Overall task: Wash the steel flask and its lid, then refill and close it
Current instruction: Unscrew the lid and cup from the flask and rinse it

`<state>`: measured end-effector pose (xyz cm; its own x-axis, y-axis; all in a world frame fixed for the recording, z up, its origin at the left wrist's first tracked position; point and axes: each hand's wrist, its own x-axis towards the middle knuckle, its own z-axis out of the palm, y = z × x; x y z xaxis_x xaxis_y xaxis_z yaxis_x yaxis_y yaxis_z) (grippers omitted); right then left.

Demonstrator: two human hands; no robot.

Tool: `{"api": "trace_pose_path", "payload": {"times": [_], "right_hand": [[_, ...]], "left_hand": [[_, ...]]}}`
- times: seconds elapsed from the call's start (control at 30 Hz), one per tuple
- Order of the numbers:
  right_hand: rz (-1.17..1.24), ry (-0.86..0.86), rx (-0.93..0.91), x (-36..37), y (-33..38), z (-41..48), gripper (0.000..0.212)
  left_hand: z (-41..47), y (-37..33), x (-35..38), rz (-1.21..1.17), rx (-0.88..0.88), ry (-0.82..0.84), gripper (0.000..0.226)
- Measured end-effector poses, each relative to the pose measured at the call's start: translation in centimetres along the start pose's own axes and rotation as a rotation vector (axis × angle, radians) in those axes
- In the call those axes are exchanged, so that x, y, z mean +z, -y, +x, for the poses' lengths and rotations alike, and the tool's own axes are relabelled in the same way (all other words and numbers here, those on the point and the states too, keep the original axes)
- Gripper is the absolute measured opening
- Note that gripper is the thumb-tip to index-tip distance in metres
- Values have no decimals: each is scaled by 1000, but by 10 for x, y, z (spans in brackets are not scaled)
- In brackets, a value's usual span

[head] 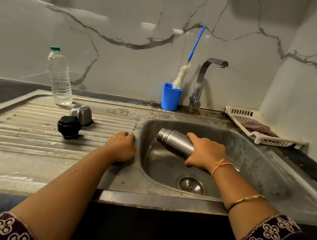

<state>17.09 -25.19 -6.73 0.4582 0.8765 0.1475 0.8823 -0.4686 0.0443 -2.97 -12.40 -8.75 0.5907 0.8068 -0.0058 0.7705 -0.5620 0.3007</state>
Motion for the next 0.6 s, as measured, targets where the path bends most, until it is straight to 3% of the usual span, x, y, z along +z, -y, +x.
{"api": "trace_pose_path", "payload": {"times": [0.6], "right_hand": [[17,43,-6,0,1,-1,81]], "left_hand": [[-3,-3,1,5,-10,0,48]]}}
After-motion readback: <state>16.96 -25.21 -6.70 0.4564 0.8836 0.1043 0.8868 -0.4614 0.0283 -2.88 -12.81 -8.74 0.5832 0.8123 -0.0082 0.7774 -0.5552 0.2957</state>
